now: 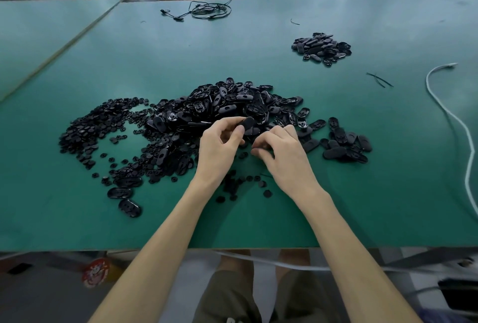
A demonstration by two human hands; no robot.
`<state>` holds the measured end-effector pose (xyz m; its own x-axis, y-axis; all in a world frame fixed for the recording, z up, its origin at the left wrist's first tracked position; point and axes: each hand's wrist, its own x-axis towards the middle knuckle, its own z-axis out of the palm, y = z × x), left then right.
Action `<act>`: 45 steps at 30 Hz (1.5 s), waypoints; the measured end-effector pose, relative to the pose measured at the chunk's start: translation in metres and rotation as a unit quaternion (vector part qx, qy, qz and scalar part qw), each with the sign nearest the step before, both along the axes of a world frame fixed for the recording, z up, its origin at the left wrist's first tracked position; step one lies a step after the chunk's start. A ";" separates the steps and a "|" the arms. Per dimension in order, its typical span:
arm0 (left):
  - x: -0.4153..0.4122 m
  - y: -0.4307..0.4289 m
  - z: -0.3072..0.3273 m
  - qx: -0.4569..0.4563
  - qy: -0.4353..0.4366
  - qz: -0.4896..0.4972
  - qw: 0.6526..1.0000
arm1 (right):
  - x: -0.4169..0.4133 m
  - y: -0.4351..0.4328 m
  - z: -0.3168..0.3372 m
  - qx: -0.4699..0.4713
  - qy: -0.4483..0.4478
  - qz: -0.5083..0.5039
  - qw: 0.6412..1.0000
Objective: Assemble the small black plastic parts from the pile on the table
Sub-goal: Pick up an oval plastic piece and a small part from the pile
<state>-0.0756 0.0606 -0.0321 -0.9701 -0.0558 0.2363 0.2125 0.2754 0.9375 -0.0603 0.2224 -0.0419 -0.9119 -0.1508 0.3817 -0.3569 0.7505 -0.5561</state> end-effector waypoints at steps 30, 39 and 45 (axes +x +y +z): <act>0.006 0.003 0.005 0.043 0.008 -0.018 0.999 | 0.003 0.005 0.007 -0.281 -0.011 -0.039 0.959; 0.004 0.001 0.002 0.086 0.018 -0.029 0.996 | 0.001 0.007 0.007 -0.281 -0.033 -0.041 0.958; 0.002 0.001 -0.002 0.091 -0.002 -0.031 0.995 | 0.001 0.008 0.007 -0.274 -0.025 -0.041 0.961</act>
